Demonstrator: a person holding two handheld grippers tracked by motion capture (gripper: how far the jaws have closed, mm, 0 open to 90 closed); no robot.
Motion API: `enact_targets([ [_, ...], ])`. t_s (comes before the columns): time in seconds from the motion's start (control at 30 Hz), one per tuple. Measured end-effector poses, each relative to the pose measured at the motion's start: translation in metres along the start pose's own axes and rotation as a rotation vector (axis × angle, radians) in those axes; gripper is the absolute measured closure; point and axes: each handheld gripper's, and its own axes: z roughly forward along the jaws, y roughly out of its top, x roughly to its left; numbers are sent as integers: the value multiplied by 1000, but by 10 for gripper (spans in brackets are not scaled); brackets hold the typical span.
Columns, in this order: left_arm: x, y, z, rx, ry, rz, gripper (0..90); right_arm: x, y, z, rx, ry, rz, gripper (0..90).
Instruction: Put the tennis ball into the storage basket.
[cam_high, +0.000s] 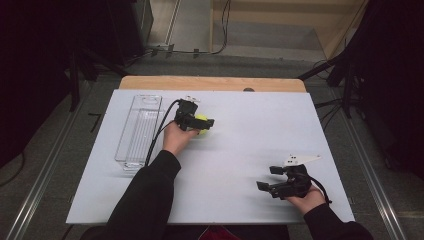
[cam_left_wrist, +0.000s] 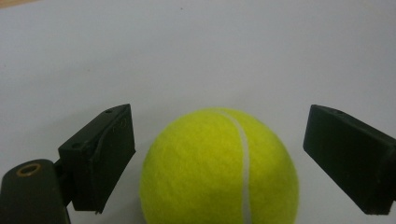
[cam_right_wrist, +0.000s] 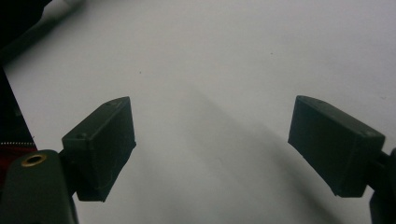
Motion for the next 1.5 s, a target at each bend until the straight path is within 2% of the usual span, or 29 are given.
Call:
enact_targets([
  [0.23,1,-10,8,19,16,9,93,0,0,0,1,-1,-2,128],
  [0.47,3,-16,13,30,12,3,94,0,0,0,1,-3,0,129],
  [0.6,2,-17,13,25,16,17,94,0,0,0,0,-4,1,128],
  [0.8,0,-20,13,7,55,45,169,0,0,0,-1,-4,0,128],
  [0.87,-1,-21,12,-5,31,50,229,0,0,0,-1,-4,0,129],
  [0.97,-3,-21,13,-8,47,78,256,0,0,0,-1,-4,1,128],
  [1.03,-4,-21,13,-11,52,77,258,0,0,-1,-4,-4,-2,128],
  [1.2,-3,-20,12,0,42,56,261,0,0,-1,-3,-3,-2,128],
  [1.5,-8,-15,1,7,-12,33,261,0,0,-1,-4,-6,-4,129],
])
